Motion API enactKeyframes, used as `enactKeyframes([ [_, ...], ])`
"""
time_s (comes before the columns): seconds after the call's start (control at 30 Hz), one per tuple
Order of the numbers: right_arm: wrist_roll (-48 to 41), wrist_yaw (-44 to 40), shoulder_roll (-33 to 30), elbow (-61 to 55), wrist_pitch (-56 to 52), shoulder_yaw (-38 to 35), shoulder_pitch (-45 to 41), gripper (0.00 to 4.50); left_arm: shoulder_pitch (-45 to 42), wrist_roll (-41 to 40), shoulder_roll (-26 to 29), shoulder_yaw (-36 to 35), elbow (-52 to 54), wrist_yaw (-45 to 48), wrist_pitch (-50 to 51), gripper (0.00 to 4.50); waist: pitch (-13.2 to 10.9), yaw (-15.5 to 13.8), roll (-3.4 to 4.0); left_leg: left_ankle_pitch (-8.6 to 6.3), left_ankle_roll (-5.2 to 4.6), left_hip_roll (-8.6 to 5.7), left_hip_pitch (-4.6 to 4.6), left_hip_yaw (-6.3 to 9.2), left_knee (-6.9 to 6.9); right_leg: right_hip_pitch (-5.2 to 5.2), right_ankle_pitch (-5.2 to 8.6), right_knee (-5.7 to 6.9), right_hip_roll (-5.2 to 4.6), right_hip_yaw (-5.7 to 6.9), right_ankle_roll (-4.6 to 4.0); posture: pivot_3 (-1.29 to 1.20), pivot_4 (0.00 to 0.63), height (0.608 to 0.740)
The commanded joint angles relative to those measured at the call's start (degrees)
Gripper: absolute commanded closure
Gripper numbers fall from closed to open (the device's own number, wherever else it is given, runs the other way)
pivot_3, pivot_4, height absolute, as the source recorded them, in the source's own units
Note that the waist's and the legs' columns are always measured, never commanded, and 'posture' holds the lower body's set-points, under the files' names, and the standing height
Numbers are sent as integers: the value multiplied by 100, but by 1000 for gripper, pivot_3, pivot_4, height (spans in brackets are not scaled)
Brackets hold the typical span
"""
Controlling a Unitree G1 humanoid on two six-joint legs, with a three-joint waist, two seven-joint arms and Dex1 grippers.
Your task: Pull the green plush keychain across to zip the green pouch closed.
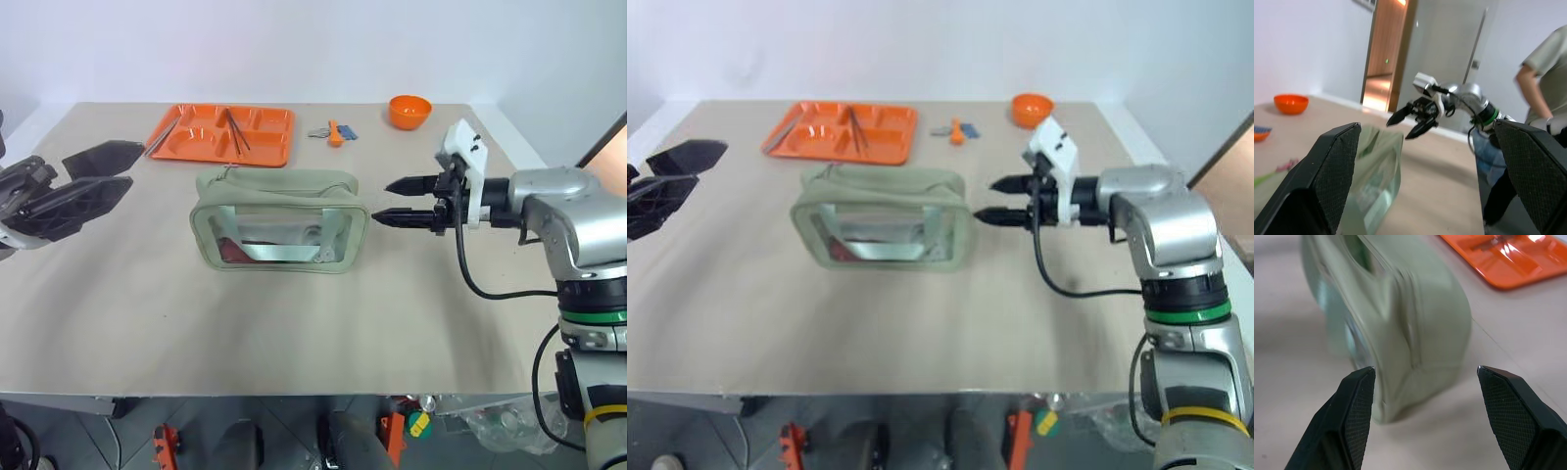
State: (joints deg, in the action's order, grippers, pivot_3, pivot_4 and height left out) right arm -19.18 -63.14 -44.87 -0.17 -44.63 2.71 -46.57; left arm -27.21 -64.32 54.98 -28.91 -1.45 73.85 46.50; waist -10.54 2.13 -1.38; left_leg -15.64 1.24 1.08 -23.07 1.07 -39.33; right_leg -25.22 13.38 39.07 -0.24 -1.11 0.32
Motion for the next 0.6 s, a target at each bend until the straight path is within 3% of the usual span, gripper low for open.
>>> enactKeyframes([
  [0.03,-60,127,59,-244,39,-6,71,1059,-38,248,145,0,-162,186,-155,0,0,0,0,1,0,2,0,-1,0,0,0,0,3,2,-1,0,150,740],
  [0.6,-736,547,535,-921,-614,85,-262,1059,414,1248,59,281,-429,484,-684,0,0,3,1,2,0,21,1,-1,0,-1,-3,-1,10,0,-6,0,150,740],
])
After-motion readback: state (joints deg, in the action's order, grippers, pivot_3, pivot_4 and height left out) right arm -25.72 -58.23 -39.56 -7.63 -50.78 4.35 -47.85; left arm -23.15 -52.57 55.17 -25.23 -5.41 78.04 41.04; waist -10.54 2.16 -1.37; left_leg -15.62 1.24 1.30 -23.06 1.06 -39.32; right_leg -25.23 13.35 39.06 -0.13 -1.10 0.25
